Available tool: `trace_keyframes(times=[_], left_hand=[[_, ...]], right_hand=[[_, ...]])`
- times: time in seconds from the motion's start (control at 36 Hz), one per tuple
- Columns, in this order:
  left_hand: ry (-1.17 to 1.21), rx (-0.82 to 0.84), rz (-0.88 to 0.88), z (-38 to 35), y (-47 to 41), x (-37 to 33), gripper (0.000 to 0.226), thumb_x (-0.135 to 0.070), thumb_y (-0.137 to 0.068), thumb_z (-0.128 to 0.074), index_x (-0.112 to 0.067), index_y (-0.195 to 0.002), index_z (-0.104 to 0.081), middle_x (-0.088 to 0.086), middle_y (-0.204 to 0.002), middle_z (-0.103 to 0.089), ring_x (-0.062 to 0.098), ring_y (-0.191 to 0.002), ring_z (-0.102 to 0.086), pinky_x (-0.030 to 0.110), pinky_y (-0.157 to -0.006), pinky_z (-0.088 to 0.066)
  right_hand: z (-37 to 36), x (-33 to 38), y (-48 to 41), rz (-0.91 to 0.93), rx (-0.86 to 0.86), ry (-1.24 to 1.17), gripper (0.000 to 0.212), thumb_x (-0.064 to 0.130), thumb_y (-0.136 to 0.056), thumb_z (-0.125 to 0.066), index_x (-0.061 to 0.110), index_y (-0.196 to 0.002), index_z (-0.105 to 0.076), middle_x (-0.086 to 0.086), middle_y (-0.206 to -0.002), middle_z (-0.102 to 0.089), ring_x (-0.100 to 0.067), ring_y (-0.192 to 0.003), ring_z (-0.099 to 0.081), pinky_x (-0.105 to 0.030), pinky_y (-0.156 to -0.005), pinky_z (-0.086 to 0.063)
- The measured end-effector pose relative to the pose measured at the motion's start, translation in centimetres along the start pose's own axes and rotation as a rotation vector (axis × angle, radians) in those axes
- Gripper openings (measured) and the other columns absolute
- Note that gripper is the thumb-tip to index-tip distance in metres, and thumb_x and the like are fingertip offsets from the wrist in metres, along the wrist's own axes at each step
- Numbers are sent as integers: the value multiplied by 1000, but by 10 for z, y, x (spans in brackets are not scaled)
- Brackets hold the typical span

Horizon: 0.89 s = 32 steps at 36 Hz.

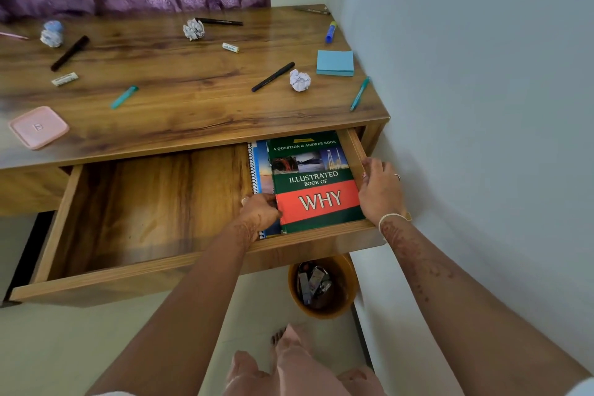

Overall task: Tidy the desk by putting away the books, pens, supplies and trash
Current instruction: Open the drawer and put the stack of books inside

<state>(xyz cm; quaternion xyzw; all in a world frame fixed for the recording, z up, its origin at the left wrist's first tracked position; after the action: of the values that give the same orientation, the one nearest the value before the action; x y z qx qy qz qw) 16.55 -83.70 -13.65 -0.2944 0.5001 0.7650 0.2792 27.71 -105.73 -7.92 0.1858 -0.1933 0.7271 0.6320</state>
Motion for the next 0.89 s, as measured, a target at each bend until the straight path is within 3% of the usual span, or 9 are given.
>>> trace_keyframes(times=[0.11, 0.14, 0.22, 0.31, 0.58, 0.89], left_hand=[[-16, -72, 41, 6, -18, 16, 26, -7, -77, -72, -25, -92, -62, 6, -117, -65, 22, -107, -61, 42, -98, -52], [6, -96, 45, 8, -22, 19, 29, -8, -75, -74, -24, -95, -62, 7, -118, -65, 22, -106, -61, 42, -96, -52], [115, -105, 48, 11, -3, 5, 60, 3, -78, -71, -6, -133, -50, 7, -127, -59, 23, -115, -56, 40, -101, -48], [148, -100, 90, 13, 3, 3, 71, 7, -82, -66, -1, -145, -35, 14, -138, -49, 27, -126, -48, 39, -106, -42], [211, -28, 87, 1, -1, 4, 76, 9, -84, -62, -7, -150, -28, 11, -143, -49, 26, -129, -48, 42, -109, -40], [325, -25, 105, 0, -13, 13, 70, 7, -82, -64, -11, -145, -39, 12, -133, -58, 32, -129, -50, 43, -106, -42]], right_hand=[[0, -2, 0, -7, 1, -3, 38, 32, -96, -52, 25, -133, -45, -6, -134, -48, -21, -121, -50, -37, -81, -55], [0, -2, 1, -8, 2, -3, 38, 32, -96, -52, 25, -133, -45, -6, -134, -49, -21, -121, -50, -37, -81, -56], [0, -1, 1, -11, -1, -3, 39, 32, -95, -53, 24, -133, -45, -7, -133, -49, -21, -120, -51, -39, -83, -56], [0, 0, 0, -10, -2, 4, 39, 31, -95, -53, 23, -133, -45, -7, -133, -49, -23, -121, -51, -40, -84, -56], [0, 1, 1, -7, 8, 3, 39, 30, -95, -53, 22, -132, -45, -8, -133, -48, -23, -120, -51, -42, -85, -57], [1, 2, 1, -12, 8, 15, 40, 31, -94, -54, 22, -133, -45, -8, -133, -49, -23, -118, -52, -42, -86, -56]])
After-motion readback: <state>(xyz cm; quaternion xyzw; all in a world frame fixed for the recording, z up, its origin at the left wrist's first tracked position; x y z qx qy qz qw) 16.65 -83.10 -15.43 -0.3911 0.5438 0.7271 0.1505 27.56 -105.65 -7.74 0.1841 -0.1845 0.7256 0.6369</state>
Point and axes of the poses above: each hand's wrist, its own y-axis away from the middle knuckle, its own z-axis out of the back of the hand, x = y × z, the point moved 7 cm from there along -y, towards the middle knuckle
